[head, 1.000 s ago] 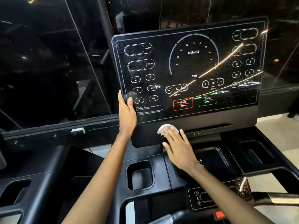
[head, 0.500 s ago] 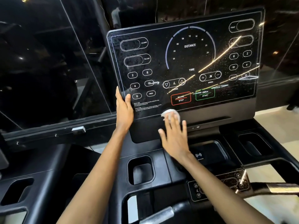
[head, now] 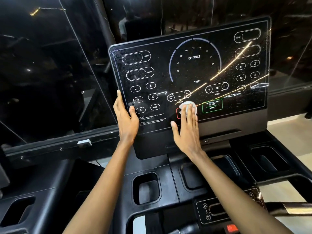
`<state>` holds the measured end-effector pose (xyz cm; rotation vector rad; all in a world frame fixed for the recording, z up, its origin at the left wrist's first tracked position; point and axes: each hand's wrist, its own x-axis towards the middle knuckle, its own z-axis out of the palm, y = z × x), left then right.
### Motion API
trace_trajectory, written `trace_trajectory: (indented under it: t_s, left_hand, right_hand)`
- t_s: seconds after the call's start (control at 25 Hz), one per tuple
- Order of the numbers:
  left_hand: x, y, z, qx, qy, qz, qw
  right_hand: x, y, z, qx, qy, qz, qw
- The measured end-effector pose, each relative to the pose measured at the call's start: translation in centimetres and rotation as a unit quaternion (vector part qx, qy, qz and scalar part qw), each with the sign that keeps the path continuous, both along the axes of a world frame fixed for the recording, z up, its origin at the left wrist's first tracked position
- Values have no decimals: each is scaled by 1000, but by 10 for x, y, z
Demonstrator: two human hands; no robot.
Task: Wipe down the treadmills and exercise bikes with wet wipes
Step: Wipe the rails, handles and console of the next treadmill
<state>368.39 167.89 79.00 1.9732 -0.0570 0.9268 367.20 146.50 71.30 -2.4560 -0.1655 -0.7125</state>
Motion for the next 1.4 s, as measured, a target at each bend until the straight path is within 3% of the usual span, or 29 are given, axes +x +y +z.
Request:
trace_trajectory:
  t_s: [0.16, 0.32, 0.48, 0.6, 0.68, 0.76, 0.92, 1.08, 1.28, 1.4]
  left_hand:
    - [14, -1, 27, 3, -8, 7, 1000]
    - [28, 1, 51, 44, -14, 14, 999]
    - [50, 4, 85, 95, -18, 23, 995]
    - [66, 8, 112, 121, -22, 35, 992]
    - [75, 11, 123, 154, -33, 53, 986]
    - [81, 12, 129, 179, -34, 70, 981]
    - [82, 14, 129, 188, -37, 75, 979]
    - [80, 25, 134, 236, -48, 95, 966]
    - [78, 36, 142, 312, -40, 107, 943]
    - [77, 41, 146, 332, -44, 88, 938]
  right_hand:
    - [16, 10, 25, -96, -57, 124, 986]
    - [38, 13, 58, -56, -63, 88, 992]
    - [51, 28, 79, -124, -108, 121, 979]
    - [65, 28, 98, -53, -102, 65, 991]
    - [66, 41, 105, -59, -106, 96, 988]
    - [68, 50, 109, -98, -135, 129, 977]
    - [81, 54, 134, -44, -125, 65, 989]
    - [88, 73, 155, -85, -153, 94, 980]
    - [108, 64, 182, -22, -145, 18, 989]
    - [105, 87, 190, -69, -161, 57, 983]
